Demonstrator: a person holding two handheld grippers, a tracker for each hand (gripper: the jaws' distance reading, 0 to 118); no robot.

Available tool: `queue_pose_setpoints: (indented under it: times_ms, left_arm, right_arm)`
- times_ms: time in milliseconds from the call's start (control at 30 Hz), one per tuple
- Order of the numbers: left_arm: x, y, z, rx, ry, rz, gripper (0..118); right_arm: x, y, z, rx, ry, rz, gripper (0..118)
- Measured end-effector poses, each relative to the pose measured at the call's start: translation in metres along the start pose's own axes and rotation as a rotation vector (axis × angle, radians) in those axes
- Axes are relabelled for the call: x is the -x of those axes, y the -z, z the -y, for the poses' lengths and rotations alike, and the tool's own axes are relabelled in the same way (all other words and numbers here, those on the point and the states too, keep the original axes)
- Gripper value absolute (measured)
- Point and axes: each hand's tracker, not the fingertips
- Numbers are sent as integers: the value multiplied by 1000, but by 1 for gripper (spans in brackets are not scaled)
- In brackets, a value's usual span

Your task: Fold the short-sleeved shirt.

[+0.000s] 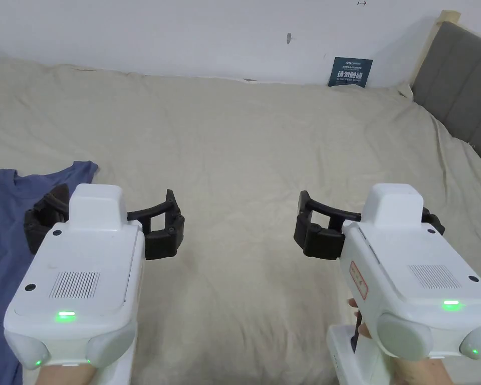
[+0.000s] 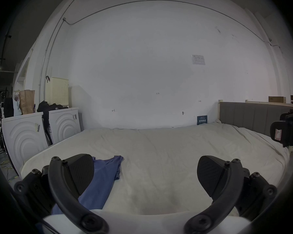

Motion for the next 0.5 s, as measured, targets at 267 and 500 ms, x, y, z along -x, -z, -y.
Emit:
queue_pose_setpoints:
  times_ms: [267, 500]
  left_arm:
    - [-3, -4, -4, -2, 13, 16, 118]
    - [-6, -4, -17, -7, 36, 7, 33]
  right_arm:
    - [2, -2, 1, 5, 14, -1, 118]
    - [2, -7, -2, -12, -2, -5, 44]
